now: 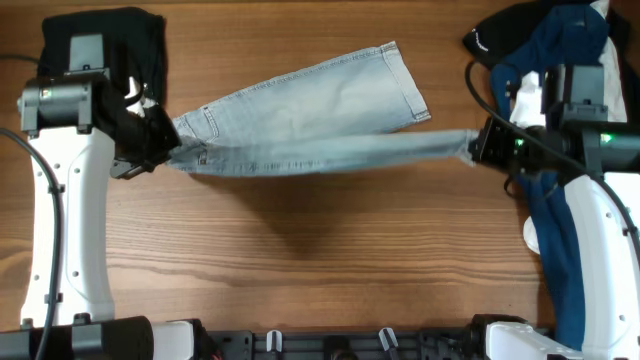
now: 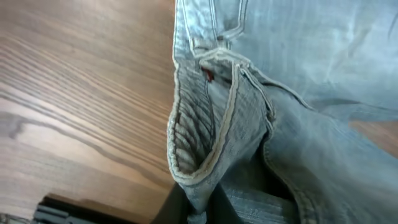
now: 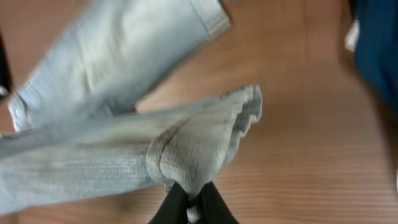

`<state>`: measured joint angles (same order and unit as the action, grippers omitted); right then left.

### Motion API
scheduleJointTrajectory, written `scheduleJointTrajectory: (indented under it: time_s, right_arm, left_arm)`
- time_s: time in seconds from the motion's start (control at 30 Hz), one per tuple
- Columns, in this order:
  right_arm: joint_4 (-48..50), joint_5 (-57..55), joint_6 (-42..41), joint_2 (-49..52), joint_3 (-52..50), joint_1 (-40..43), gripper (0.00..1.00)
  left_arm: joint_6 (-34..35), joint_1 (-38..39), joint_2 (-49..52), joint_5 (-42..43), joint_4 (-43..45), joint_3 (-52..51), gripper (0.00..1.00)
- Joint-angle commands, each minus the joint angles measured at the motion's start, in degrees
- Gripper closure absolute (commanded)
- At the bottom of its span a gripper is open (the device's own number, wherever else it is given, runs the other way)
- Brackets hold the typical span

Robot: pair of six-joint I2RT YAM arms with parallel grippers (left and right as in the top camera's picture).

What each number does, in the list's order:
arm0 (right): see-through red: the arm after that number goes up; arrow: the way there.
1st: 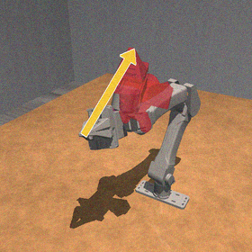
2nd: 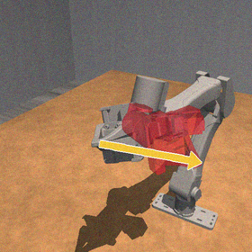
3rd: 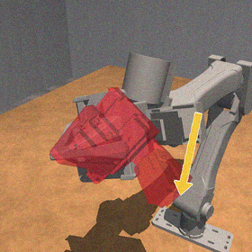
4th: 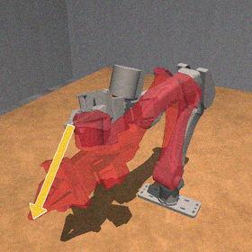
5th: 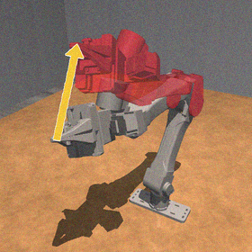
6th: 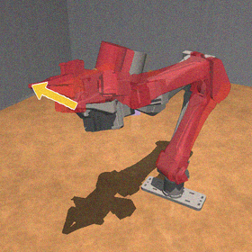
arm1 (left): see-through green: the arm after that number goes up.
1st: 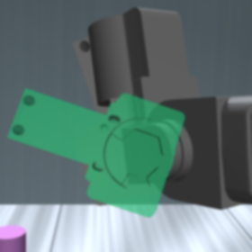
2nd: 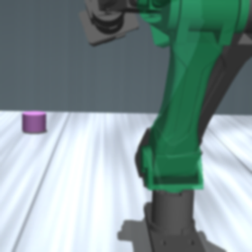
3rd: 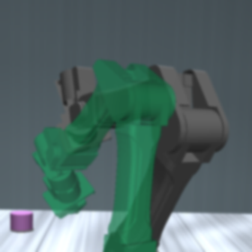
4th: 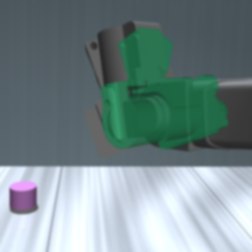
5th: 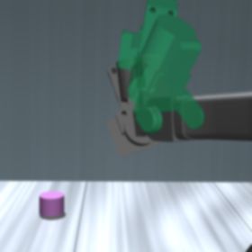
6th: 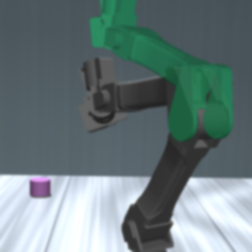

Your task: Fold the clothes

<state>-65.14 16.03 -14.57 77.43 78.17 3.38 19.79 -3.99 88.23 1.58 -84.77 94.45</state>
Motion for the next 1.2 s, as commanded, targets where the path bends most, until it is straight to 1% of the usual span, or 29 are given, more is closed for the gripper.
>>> scheduleJointTrajectory:
  time_s: [0.0,0.1,0.23,0.4,0.63,0.7,0.8,0.87,0.9,0.93,0.97,1.0,1.07,1.17]
  right_arm:
    - [8.3,-2.7,1.0,6.3,1.3,0.7,0.94]
    - [16.2,-2.7,1.0,14.1,1.3,0.7,0.94]
    - [25.1,-0.9,0.9,21.7,1.3,0.5,0.95]
    - [33.1,-1.1,0.5,25.8,1.3,-2.1,0.95]
    - [45.7,-2.3,-0.4,32.2,1.3,-5.2,0.95]
    - [48.7,-2.7,-0.4,33.9,1.3,-5.8,0.95]
    - [55.1,-2.7,-0.5,37.2,1.3,-7.0,0.91]
    - [58.2,-2.7,-0.4,39.0,1.3,-8.0,0.89]
    - [60.6,-2.7,-0.4,40.2,1.3,-8.7,0.85]
    - [62.4,-2.7,-0.4,40.8,1.3,-9.2,0.57]
    - [64.6,-2.7,-0.4,41.5,1.3,-9.7,0.01]
    - [65.9,-2.7,0.2,41.7,1.3,-9.9,0.00]
    - [66.0,-2.2,1.0,41.3,1.6,-9.9,0.00]
    - [62.4,-0.9,1.2,38.8,1.8,-9.9,0.00]
  left_arm:
    - [3.3,-0.1,-0.8,-7.1,3.2,0.3,0.96]
    - [4.2,-0.1,0.1,-7.6,7.4,0.3,0.96]
    - [6.8,-0.1,4.5,-10.3,9.6,0.3,0.96]
    - [9.3,-0.1,12.7,-11.8,12.6,0.3,0.96]
    - [9.6,-0.1,17.7,-12.8,22.8,0.3,0.96]
    - [11.4,-0.1,18.6,-14.8,23.7,0.3,0.96]
    - [12.7,-0.2,20.3,-17.8,24.2,0.3,0.96]
    - [12.7,-0.2,21.3,-17.8,24.9,0.3,0.96]
    - [13.2,-0.1,22.0,-17.8,25.9,0.3,0.96]
    - [13.7,-0.1,22.3,-17.7,26.6,0.3,0.85]
    - [13.7,-0.1,22.7,-17.8,27.2,0.3,0.50]
    - [13.7,-0.2,22.8,-17.8,27.5,0.3,0.00]
    - [13.7,-0.5,22.6,-17.8,27.8,0.3,0.00]
    - [13.7,-1.4,20.7,-17.7,26.7,0.3,0.00]
